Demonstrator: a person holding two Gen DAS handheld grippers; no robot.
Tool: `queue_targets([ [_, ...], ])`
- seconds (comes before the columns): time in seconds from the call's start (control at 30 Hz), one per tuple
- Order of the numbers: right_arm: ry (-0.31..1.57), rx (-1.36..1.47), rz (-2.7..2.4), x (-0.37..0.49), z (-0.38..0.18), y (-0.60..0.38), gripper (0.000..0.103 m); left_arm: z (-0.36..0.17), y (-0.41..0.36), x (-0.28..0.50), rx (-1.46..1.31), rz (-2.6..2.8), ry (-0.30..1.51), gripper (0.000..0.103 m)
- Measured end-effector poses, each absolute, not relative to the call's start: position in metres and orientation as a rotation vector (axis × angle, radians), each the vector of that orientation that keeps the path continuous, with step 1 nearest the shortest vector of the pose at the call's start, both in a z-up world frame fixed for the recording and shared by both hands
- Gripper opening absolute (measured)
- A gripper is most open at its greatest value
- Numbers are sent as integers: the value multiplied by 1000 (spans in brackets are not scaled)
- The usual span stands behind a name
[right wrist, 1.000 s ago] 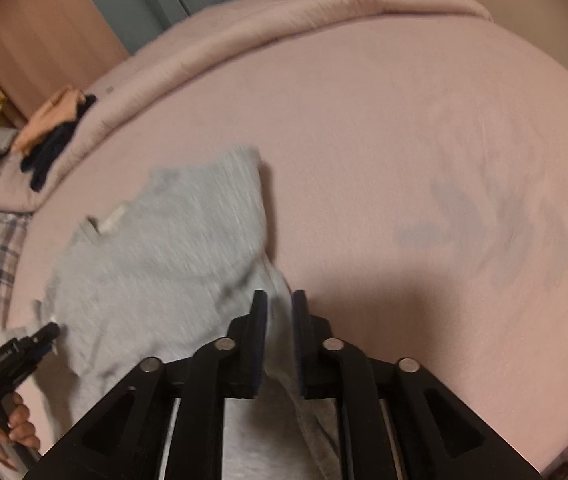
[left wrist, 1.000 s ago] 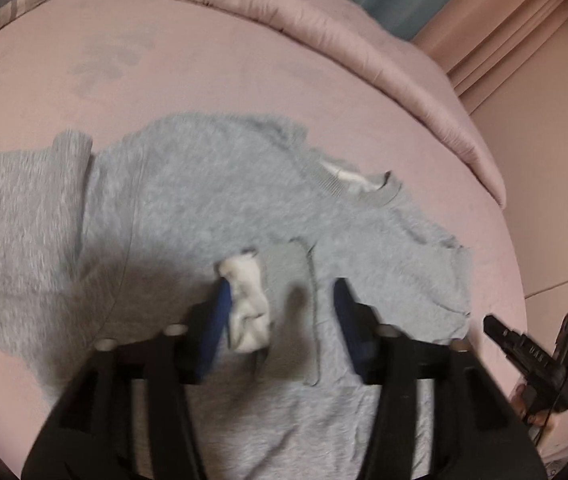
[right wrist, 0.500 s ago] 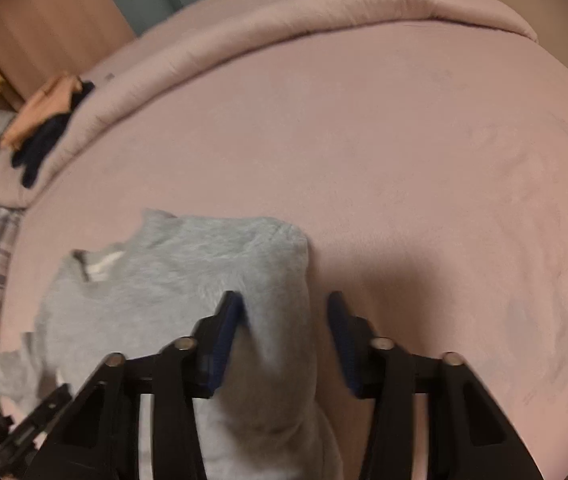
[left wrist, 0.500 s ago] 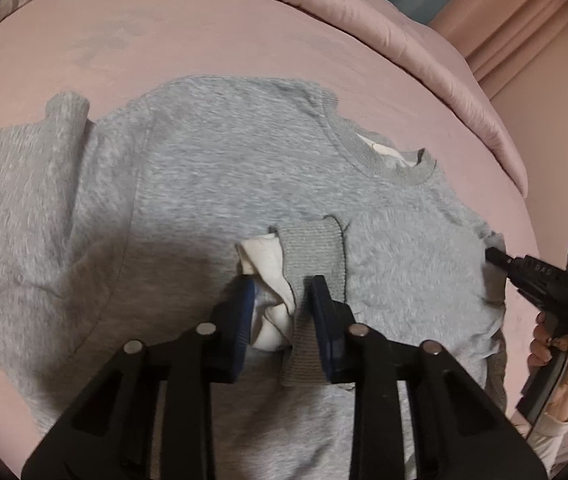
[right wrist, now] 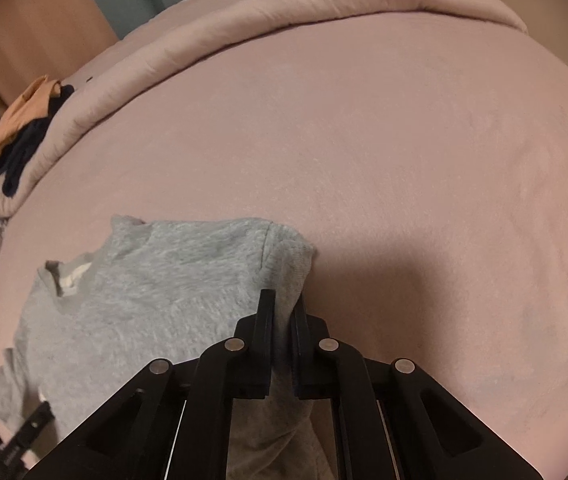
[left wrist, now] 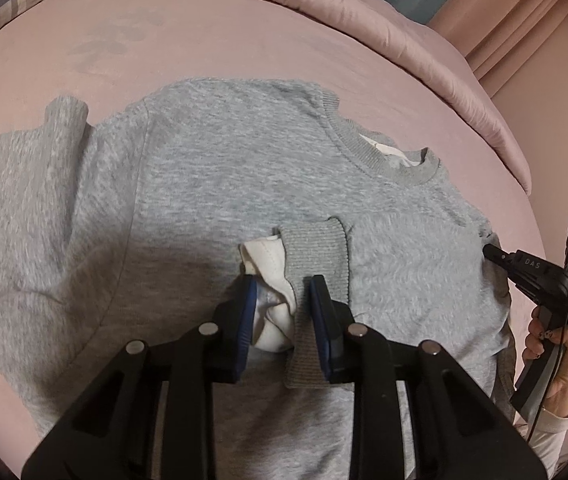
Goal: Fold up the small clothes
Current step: 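Press the cuff onto the shirt front with the left gripper and open, then move the left gripper to the other sleeve and grasp it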
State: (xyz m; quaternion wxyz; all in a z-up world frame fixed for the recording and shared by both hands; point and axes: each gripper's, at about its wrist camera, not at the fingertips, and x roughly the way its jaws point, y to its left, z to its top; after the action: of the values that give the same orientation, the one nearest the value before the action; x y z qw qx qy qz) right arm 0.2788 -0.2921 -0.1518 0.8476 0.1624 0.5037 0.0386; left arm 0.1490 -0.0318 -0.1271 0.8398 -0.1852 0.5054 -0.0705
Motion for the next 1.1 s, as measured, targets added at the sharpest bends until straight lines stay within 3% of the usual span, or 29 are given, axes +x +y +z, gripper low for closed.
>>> queue_targets([
  [0.17, 1039, 290, 80, 270, -138, -293, 9, -124, -29, 149, -413, -161, 1080, 30],
  [0.23, 1022, 263, 56, 259, -127, -294, 27, -120, -27, 147, -427, -168, 1087, 30],
  [0.27, 1007, 259, 41, 252, -121, -296, 45, -118, -26, 145, -432, -166, 1087, 33],
  [0.3, 993, 267, 43, 246, -118, -299, 53, -115, -25, 142, -435, -163, 1082, 37],
  [0.4, 993, 312, 93, 224, -113, -307, 53, -109, -24, 133, -441, -172, 1073, 49],
  [0.73, 1074, 363, 158, 182, -139, -311, 52, -120, -39, 118, -402, -170, 1102, 48],
  [0.8, 1092, 338, 158, 178, -142, -310, 33, -120, -44, 119, -383, -161, 1096, 48],
  [0.87, 1089, 323, 155, 175, -143, -311, 26, -122, -45, 122, -386, -153, 1096, 48],
  [0.9, 1082, 315, 149, 174, -143, -308, 16, -123, -45, 123, -389, -152, 1094, 48],
  [1.0, 1055, 307, 141, 168, -136, -314, 9, -124, -47, 126, -388, -150, 1094, 50],
  [1.1, 1052, 327, 132, 164, -139, -318, 8, -126, -50, 130, -385, -150, 1095, 51],
])
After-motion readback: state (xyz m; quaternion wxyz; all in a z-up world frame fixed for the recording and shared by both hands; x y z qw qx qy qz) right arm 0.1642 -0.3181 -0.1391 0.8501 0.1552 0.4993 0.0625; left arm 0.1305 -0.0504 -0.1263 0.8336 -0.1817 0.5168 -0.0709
